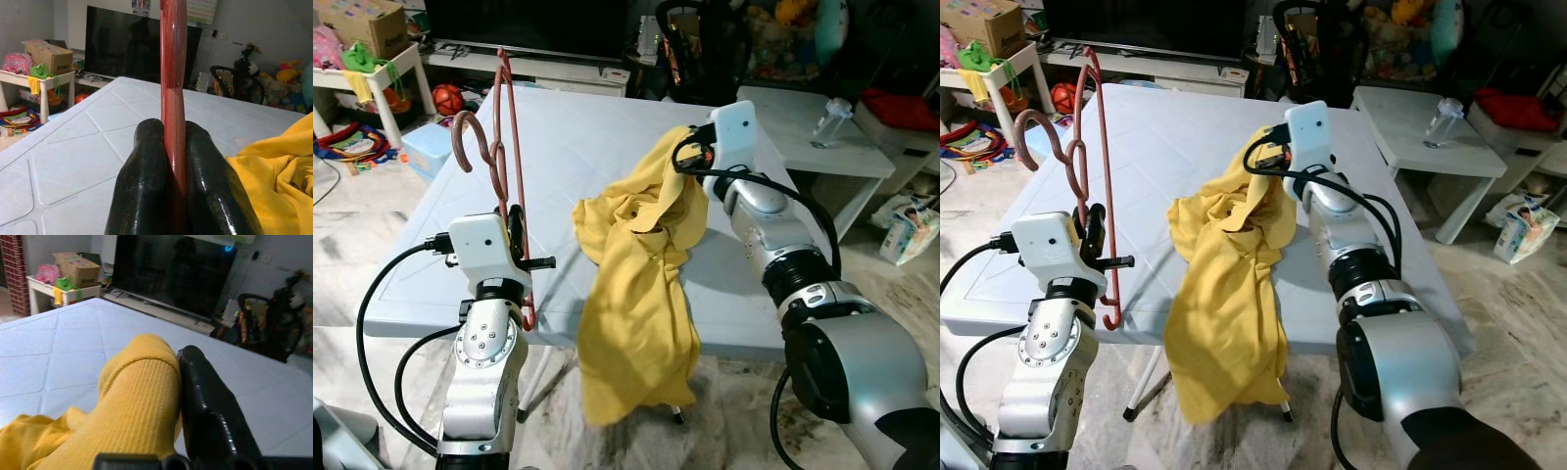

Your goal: Hang hanger

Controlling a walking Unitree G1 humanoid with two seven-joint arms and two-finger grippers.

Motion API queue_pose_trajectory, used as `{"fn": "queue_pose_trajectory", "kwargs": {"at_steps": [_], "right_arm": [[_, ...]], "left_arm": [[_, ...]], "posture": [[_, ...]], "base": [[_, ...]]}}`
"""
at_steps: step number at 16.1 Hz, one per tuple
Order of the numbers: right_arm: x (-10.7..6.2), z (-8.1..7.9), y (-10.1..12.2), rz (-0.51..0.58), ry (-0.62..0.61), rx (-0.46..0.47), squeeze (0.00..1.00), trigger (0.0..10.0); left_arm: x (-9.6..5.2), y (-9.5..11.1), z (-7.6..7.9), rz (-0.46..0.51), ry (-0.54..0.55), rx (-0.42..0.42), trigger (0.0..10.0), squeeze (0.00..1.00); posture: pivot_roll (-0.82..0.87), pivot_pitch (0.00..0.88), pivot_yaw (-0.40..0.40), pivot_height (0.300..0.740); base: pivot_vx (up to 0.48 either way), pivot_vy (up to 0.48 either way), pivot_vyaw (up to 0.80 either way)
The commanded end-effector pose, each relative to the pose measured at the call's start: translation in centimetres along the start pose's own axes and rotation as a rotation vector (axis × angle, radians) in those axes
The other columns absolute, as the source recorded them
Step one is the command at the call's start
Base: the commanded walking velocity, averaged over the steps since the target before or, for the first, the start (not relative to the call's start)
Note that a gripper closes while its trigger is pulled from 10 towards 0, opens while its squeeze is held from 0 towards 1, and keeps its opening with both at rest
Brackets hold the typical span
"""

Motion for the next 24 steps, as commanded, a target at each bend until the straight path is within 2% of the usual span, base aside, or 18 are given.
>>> {"fn": "queue_pose_trajectory", "kwargs": {"at_steps": [1,4,6,7,8,9,12,15,16,18,20,21,24], "right_arm": [[-1.2,0.6,-2.7,-0.079,0.032,0.028,1.00,10.0],[-3.6,-0.5,-6.5,-0.157,0.139,-0.017,1.00,10.0],[-5.5,-1.7,-9.2,-0.245,0.242,-0.038,1.00,10.0],[-5.8,-1.8,-9.5,-0.254,0.259,-0.047,1.00,10.0],[-7.2,-1.8,-10.5,-0.302,0.297,-0.072,1.00,10.0],[-7.8,-1.5,-10.9,-0.323,0.298,-0.093,1.00,10.0],[-8.4,0.1,-11.2,-0.360,0.238,-0.219,1.00,10.0],[-9.4,1.0,-11.1,-0.406,0.268,-0.285,1.00,10.0],[-10.1,1.9,-11.1,-0.445,0.325,-0.362,1.00,10.0],[-11.0,2.9,-10.8,-0.485,0.388,-0.399,1.00,10.0],[-11.9,4.0,-10.3,-0.516,0.416,-0.378,1.00,10.0],[-12.4,4.2,-9.9,-0.515,0.449,-0.339,1.00,10.0],[-13.7,4.0,-9.5,-0.504,0.485,-0.241,1.00,10.0]], "left_arm": [[-0.3,-2.3,0.4,-0.106,-0.023,-0.001,10.0,0.00],[-0.1,-2.4,0.8,-0.114,-0.040,-0.003,10.0,0.00],[0.2,-2.4,1.1,-0.118,-0.057,-0.006,10.0,0.00],[0.2,-2.4,1.1,-0.119,-0.060,-0.005,10.0,0.00],[0.2,-2.5,1.0,-0.122,-0.069,-0.002,10.0,0.00],[0.2,-2.6,1.0,-0.128,-0.071,-0.002,10.0,0.00],[0.2,-2.8,1.1,-0.138,-0.076,-0.006,10.0,0.00],[0.1,-2.9,1.3,-0.147,-0.090,-0.007,10.0,0.00],[0.1,-3.1,1.2,-0.151,-0.094,-0.003,10.0,0.00],[0.2,-3.1,1.0,-0.153,-0.090,0.001,10.0,0.00],[0.3,-3.1,1.0,-0.153,-0.088,0.000,10.0,0.00],[0.2,-3.1,1.2,-0.157,-0.094,-0.003,10.0,0.00],[0.0,-3.4,1.1,-0.165,-0.097,-0.005,10.0,0.00]], "posture": [[0.06,0.022,-0.086,0.740],[0.05,0.023,-0.074,0.740],[0.05,0.023,-0.065,0.740],[0.04,0.026,-0.061,0.740],[0.04,0.028,-0.057,0.740],[0.04,0.028,-0.055,0.740],[0.04,0.024,-0.055,0.740],[0.05,0.019,-0.050,0.740],[0.05,0.016,-0.049,0.740],[0.05,0.014,-0.050,0.740],[0.05,0.013,-0.050,0.740],[0.05,0.015,-0.049,0.740],[0.03,0.013,-0.042,0.740]], "base": [[0.000,0.000,0.00],[0.000,0.000,0.00],[0.000,0.000,0.00],[0.000,0.000,0.00],[0.000,0.000,0.00],[0.000,0.000,0.00],[0.000,0.000,0.00],[0.000,0.000,0.00],[0.000,0.000,0.00],[0.000,0.000,0.00],[0.000,0.000,0.00],[0.000,0.000,0.00],[0.000,0.000,0.00]]}}
Point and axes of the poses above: a point about 5 cm out from each wrist's last joint towards the gripper, its own x axis pointing out of the wrist towards the gripper, its own y axis along the axis of the wrist's last joint, z = x × y, the point moved 3 cm from there along x, pointing out of the wrist towards the gripper, and after that the axes turned 2 degrees about x, right-handed, at the moved point
